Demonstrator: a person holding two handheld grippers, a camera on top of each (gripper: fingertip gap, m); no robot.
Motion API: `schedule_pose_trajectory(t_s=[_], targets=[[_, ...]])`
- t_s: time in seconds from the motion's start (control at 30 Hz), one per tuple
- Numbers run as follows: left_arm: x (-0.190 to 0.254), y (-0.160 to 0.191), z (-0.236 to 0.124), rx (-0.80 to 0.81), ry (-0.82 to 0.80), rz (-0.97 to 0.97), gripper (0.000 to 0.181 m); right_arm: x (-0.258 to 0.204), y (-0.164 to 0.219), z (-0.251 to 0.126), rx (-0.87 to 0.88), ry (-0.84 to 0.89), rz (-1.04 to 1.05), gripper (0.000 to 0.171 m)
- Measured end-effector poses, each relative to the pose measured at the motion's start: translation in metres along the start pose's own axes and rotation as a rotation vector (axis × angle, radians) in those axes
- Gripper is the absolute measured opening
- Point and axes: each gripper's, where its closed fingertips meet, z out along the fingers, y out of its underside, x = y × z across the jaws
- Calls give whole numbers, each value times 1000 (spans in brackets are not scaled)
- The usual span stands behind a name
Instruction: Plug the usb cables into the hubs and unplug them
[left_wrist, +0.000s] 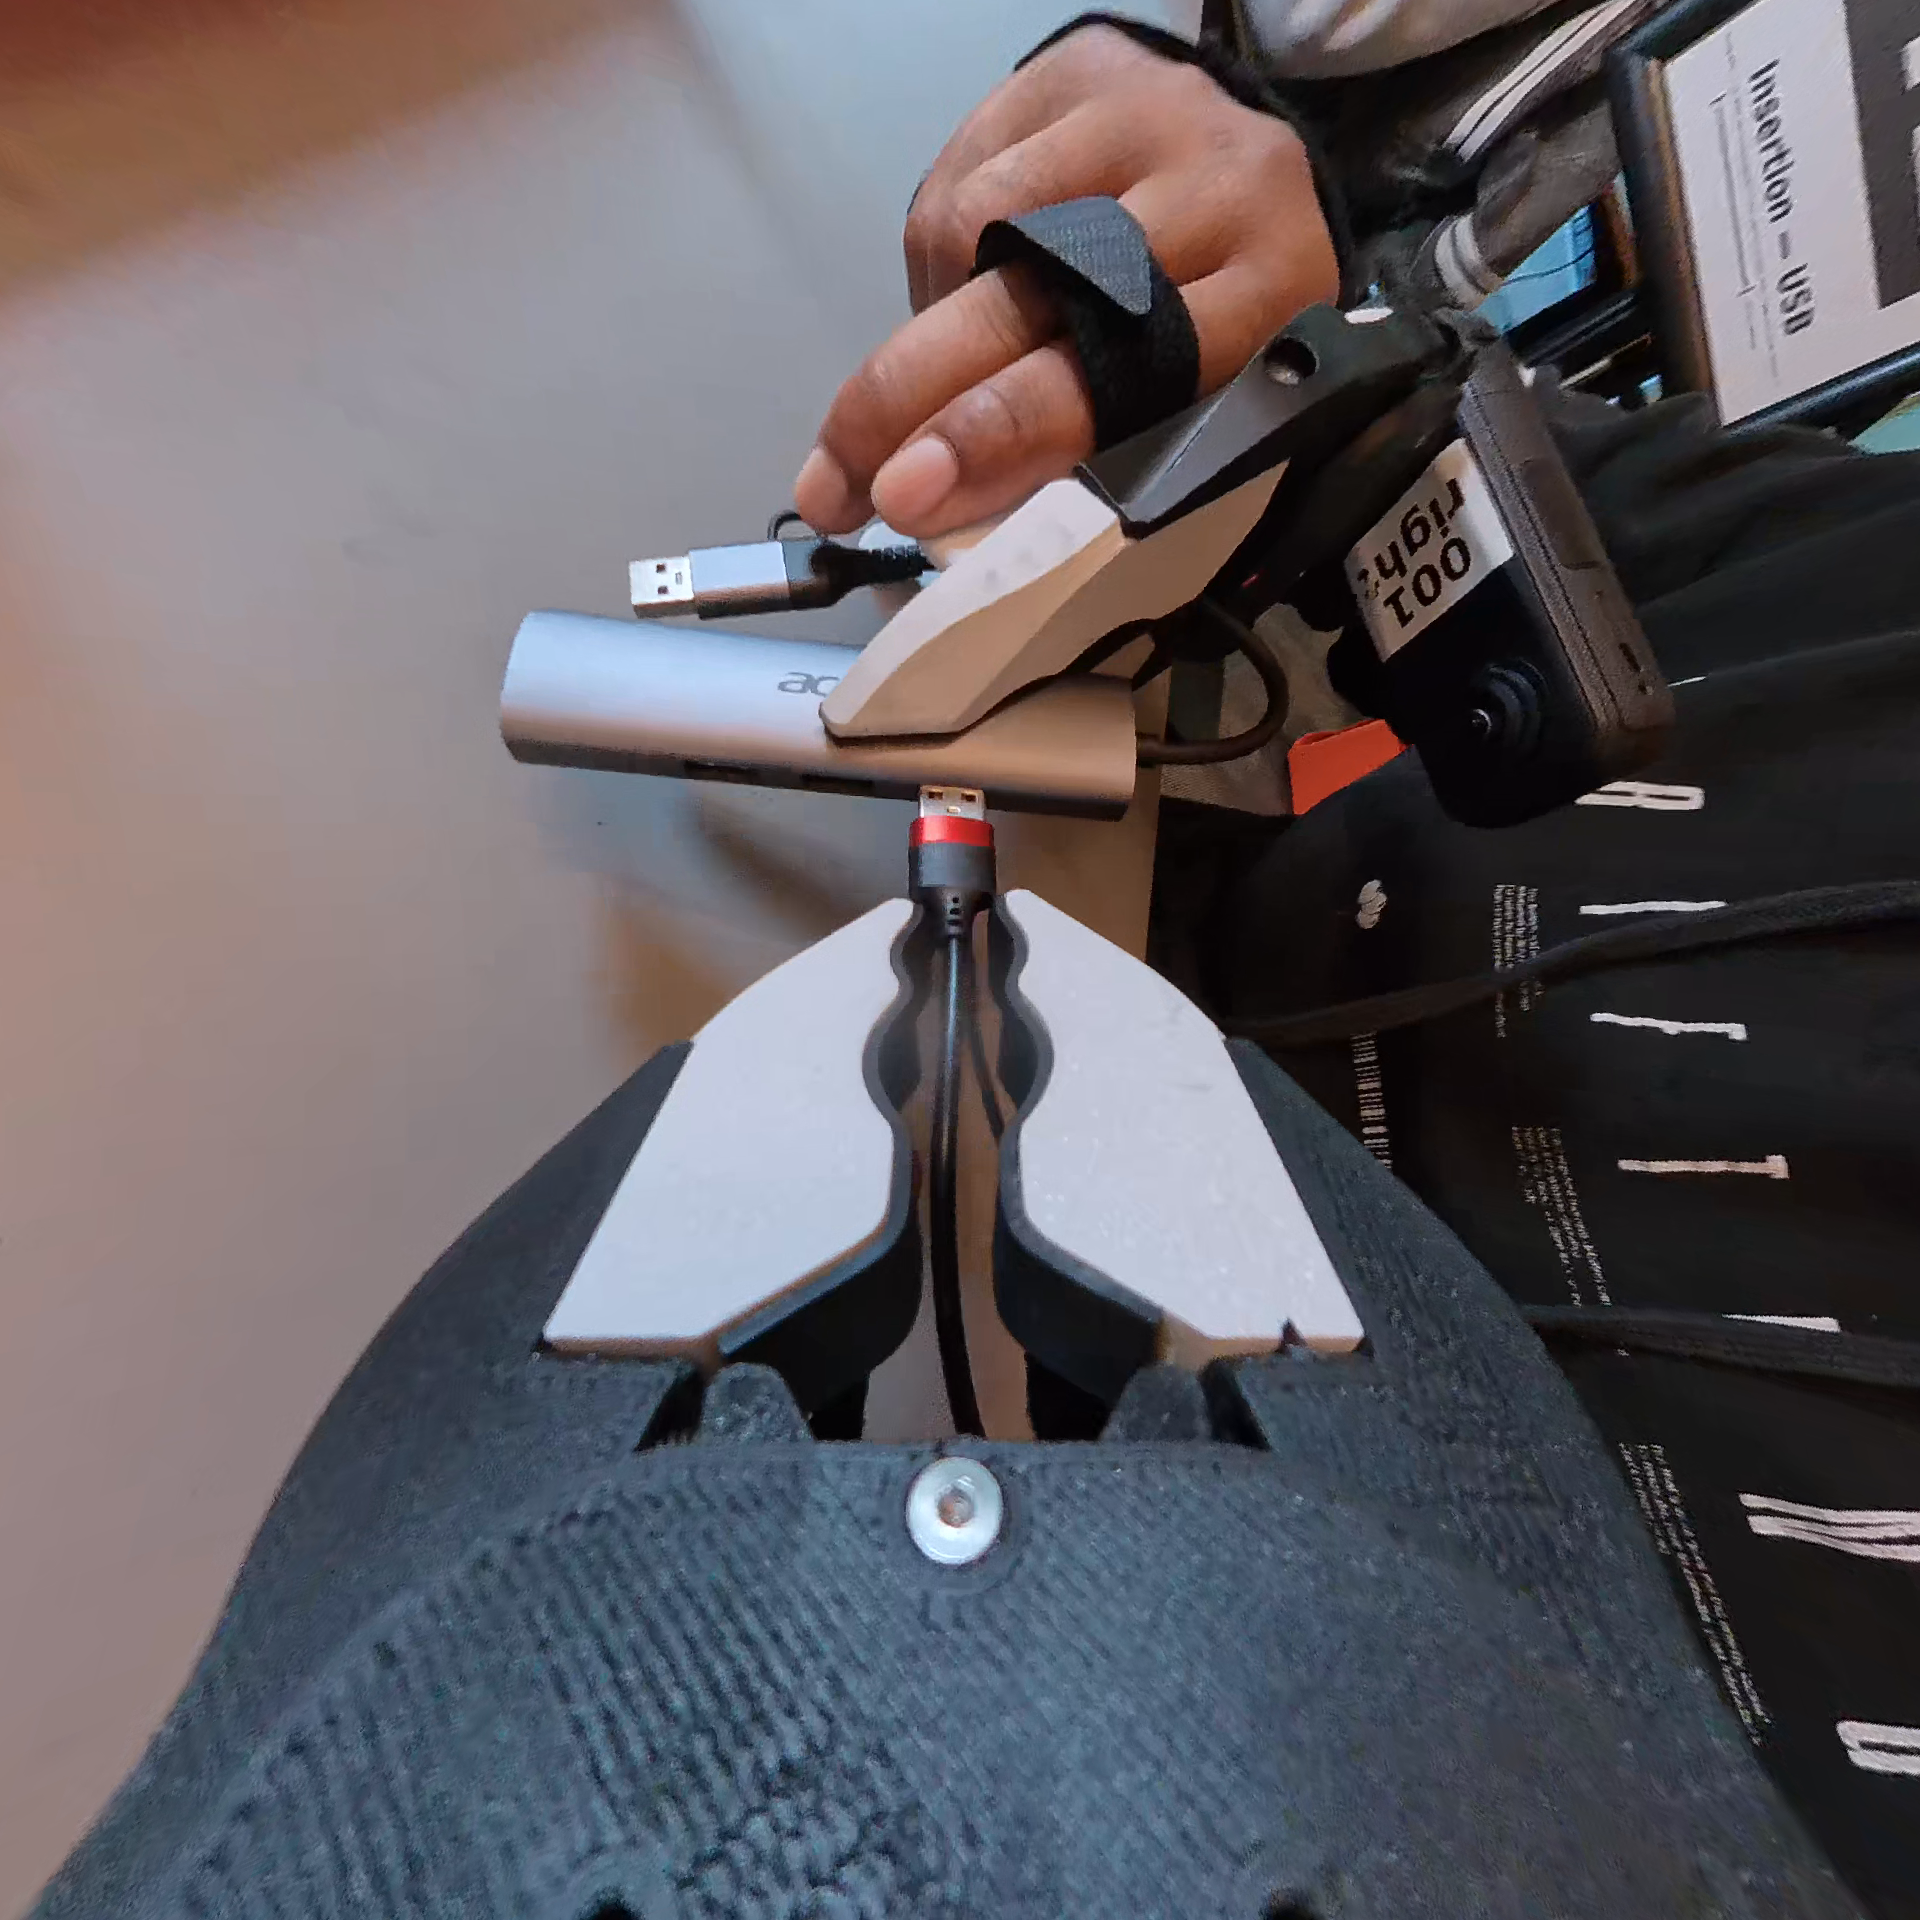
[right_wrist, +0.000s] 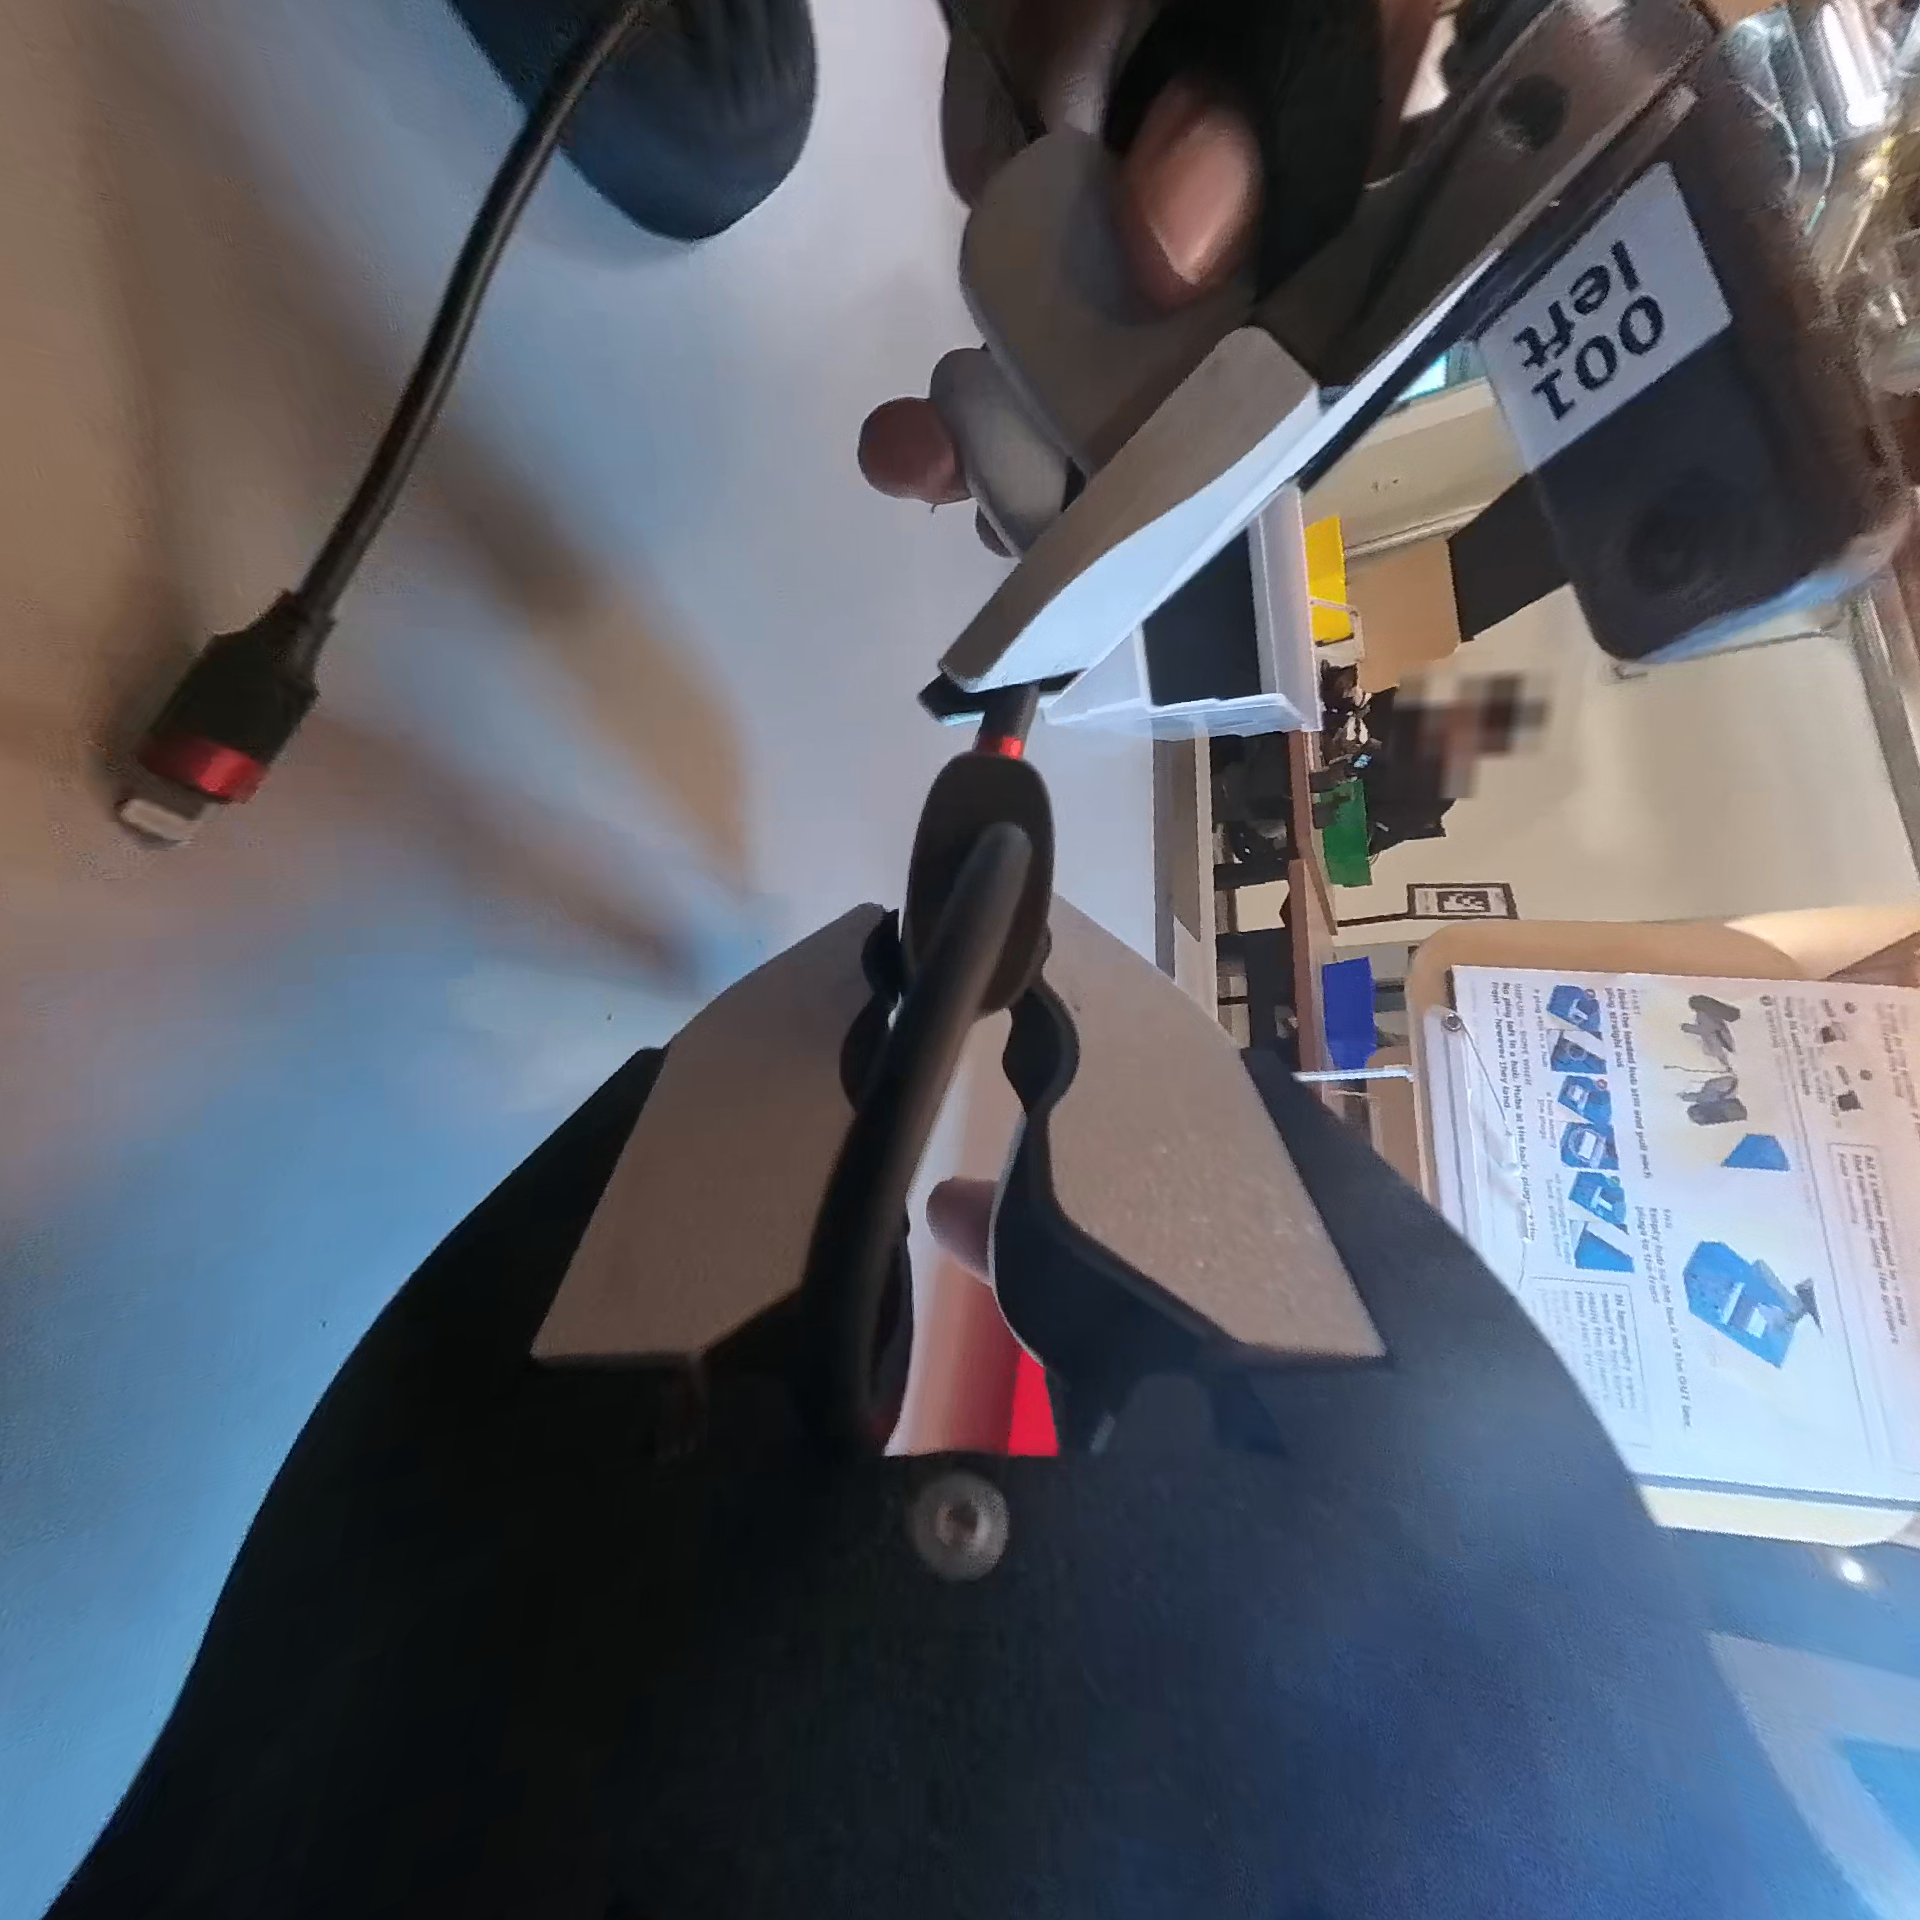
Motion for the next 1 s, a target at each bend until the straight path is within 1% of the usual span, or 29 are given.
schedule_pose_trajectory(t_s=[0.13,0.23,0.33,0.4,0.47,0.6,0.77,0.83,0.97,1.0], targets=[[2,-1,0,23,0,-7,9,6,1,-1,-6,36,30,17],[1,-1,1,27,-23,-7,9,5,2,1,-36,44,2,17],[4,-2,-2,30,-2,2,9,6,-2,-1,-22,47,13,17],[3,1,1,18,-20,9,9,6,0,-1,-20,54,14,16],[5,8,6,-11,3,-2,9,9,-3,-2,-12,67,21,17],[12,-5,-3,79,54,9,8,9,-7,-6,14,46,24,17],[15,4,1,39,51,63,5,8,-11,-9,49,54,23,17],[13,3,-1,39,100,36,5,7,-13,-9,51,52,1,17],[14,8,5,28,96,61,5,3,-14,-11,73,36,-2,18],[14,6,5,37,75,68,5,4,-12,-10,74,39,4,18]])
